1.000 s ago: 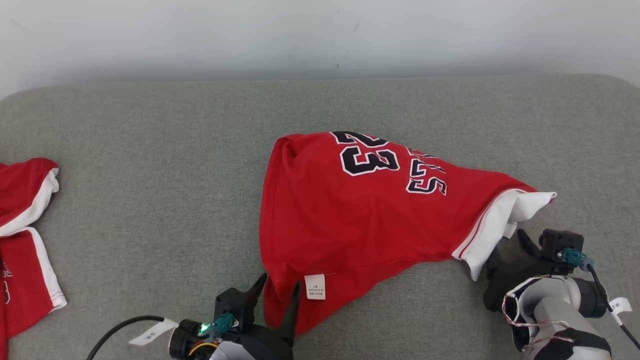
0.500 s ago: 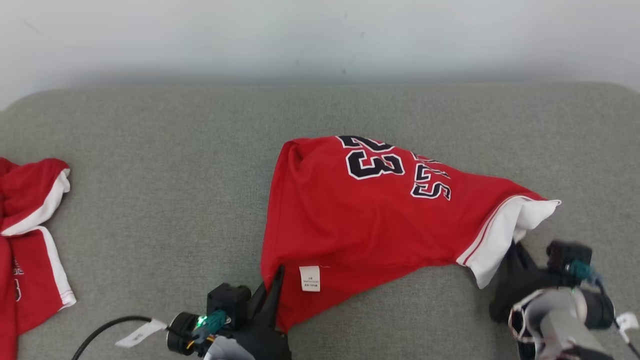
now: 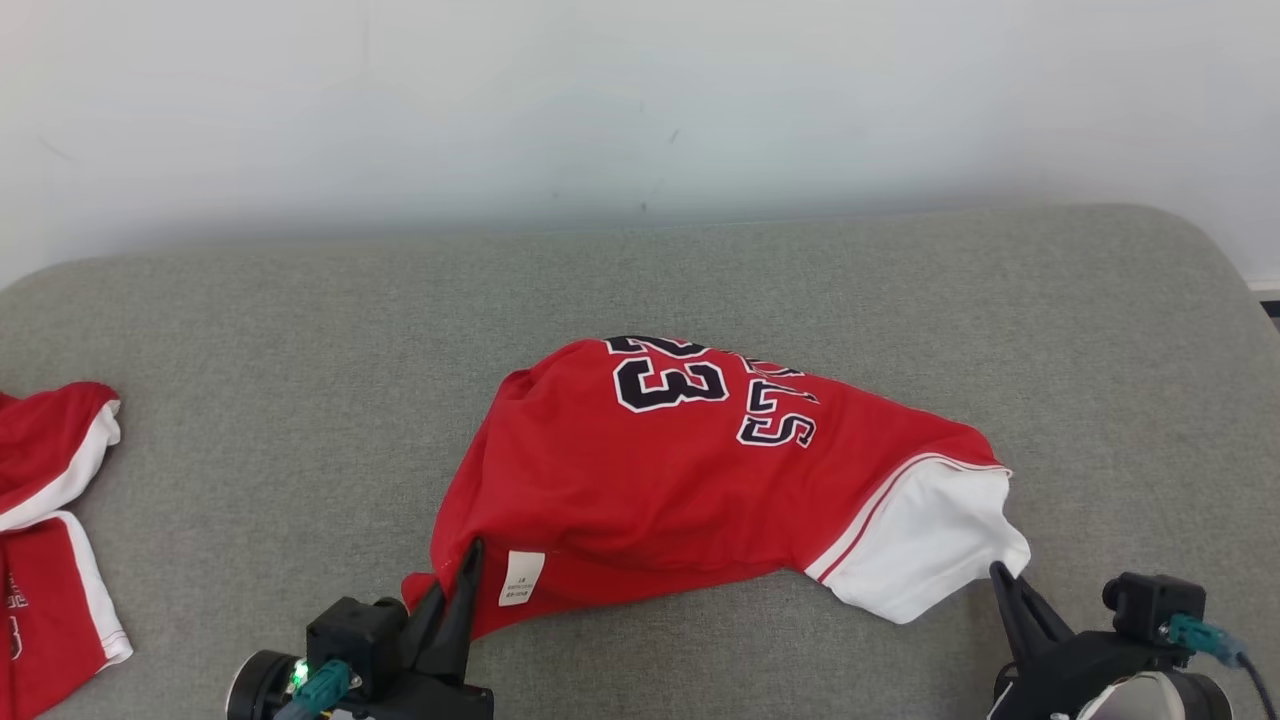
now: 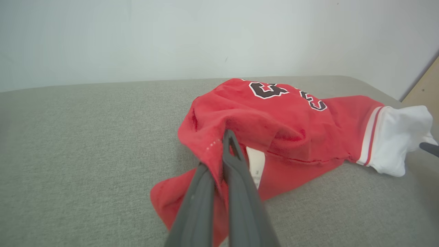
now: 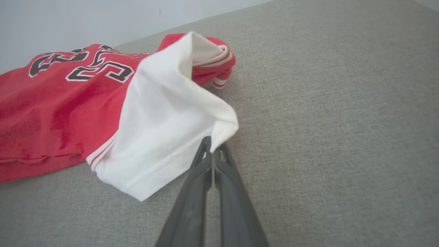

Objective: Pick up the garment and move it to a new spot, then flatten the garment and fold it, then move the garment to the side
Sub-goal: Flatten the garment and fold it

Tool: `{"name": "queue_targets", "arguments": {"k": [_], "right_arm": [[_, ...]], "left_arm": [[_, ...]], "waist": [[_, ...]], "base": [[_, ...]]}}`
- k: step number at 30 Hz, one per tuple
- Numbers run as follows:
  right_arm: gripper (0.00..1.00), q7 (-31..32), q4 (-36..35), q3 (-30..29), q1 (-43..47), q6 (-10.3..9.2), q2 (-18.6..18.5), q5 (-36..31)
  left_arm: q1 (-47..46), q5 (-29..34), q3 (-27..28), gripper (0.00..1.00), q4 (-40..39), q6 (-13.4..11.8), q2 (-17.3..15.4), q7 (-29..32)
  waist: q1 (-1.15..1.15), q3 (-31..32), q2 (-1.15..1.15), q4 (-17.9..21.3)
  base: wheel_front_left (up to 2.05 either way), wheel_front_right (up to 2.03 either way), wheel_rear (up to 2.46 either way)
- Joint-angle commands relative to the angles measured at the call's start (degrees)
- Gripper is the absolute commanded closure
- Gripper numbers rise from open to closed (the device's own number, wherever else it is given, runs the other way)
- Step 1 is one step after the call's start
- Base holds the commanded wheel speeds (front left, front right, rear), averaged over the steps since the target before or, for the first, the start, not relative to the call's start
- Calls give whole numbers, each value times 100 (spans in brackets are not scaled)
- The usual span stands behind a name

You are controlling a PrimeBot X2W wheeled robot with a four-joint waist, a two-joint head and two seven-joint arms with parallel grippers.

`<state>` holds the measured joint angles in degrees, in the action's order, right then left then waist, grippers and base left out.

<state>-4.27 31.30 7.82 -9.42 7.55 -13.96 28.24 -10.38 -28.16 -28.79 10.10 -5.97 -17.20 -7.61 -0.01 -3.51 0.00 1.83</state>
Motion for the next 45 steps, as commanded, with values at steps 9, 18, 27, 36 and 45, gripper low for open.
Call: {"name": "queue_targets", "arguments": {"k": [9, 18, 27, 36, 45], "right_arm": [[100, 1402, -2016, -107, -3, -13, -29, 749], [100, 1646, -1988, -398, -653, -13, 2, 583], [100, 1431, -1249, -844, 285, -13, 219, 570], [100, 1299, -1023, -1297, 940, -13, 357, 539], [71, 1290, -1140, -1300, 854, -13, 463, 387]], "left_arm": [[-782, 116, -207, 100, -386, 468, -425, 781], [-1669, 77, -230, 100, 173, 764, -294, 859], [-797, -194, -327, 100, 986, 663, -7, 407], [-60, -339, -363, 100, 1265, 592, 31, 86], [-134, -350, -324, 0, 1278, 428, 154, -79]], "waist": [[1, -62, 0, -78], [1, -222, 0, -140], [1, -165, 0, -196], [1, 12, 0, -216], [1, 58, 0, -298]], "base": [[0, 0, 0], [0, 0, 0], [0, 0, 0], [0, 0, 0], [0, 0, 0]]}}
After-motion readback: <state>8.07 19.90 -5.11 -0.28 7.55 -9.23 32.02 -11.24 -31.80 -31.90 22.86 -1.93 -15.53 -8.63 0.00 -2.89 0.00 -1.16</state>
